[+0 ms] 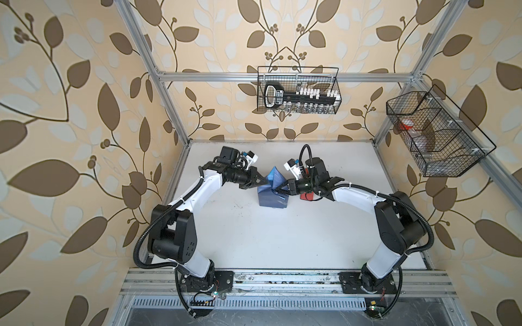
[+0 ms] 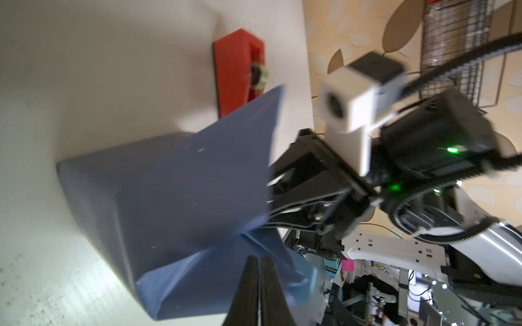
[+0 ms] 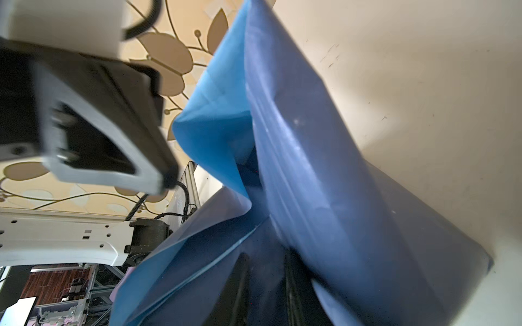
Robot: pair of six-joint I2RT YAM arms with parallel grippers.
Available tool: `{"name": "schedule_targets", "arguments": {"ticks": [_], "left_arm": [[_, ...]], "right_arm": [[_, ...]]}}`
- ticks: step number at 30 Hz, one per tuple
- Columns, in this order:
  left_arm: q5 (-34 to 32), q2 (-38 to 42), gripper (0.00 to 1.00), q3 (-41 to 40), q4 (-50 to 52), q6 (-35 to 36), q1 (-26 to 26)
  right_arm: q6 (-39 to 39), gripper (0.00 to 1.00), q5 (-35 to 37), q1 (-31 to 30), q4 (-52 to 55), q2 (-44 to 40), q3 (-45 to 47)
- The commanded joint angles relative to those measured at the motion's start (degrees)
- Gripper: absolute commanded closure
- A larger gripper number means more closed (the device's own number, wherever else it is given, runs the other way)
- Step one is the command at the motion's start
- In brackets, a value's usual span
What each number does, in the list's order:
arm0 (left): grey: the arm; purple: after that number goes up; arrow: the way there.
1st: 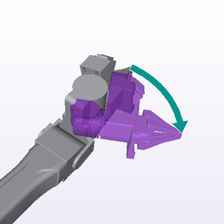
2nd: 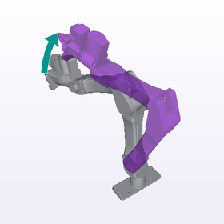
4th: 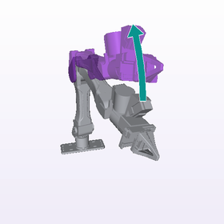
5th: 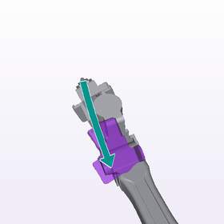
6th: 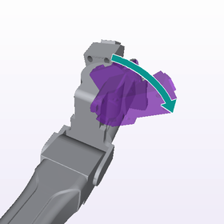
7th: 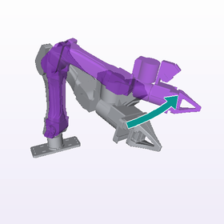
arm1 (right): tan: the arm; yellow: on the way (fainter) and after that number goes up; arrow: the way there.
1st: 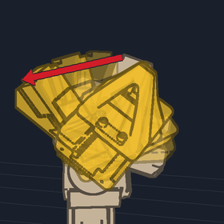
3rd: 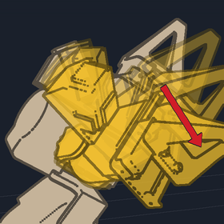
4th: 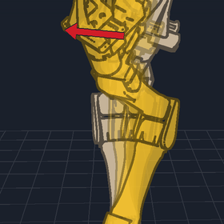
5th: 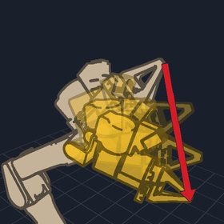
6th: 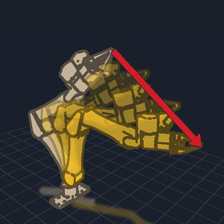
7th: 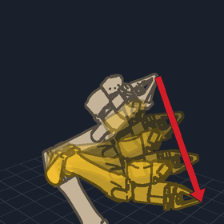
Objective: Wrap a gift box in wrapping paper
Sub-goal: Fold the wrapping paper for the gift box.
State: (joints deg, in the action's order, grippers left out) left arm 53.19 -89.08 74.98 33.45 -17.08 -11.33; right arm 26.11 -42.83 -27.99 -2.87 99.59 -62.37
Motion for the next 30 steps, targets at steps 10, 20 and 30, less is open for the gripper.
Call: {"name": "schedule_targets", "arguments": {"ticks": [10, 20, 30], "left_arm": [[-3.16, 1.01, 0.98, -2.58, 0.71, 3.80, 4.83], [-2.33, -6.68, 0.98, -3.44, -5.09, -0.60, 0.11], [-4.18, -8.21, 0.98, -7.92, -7.84, -1.06, -3.56]], "right_arm": [[-1.83, 0.75, 2.36, 0.53, 4.59, 1.02, 2.78], [-1.78, 0.75, 2.09, -0.57, 4.57, 2.10, 2.84], [-1.65, 0.75, 2.22, -1.44, 3.84, 2.76, 2.86]]}}
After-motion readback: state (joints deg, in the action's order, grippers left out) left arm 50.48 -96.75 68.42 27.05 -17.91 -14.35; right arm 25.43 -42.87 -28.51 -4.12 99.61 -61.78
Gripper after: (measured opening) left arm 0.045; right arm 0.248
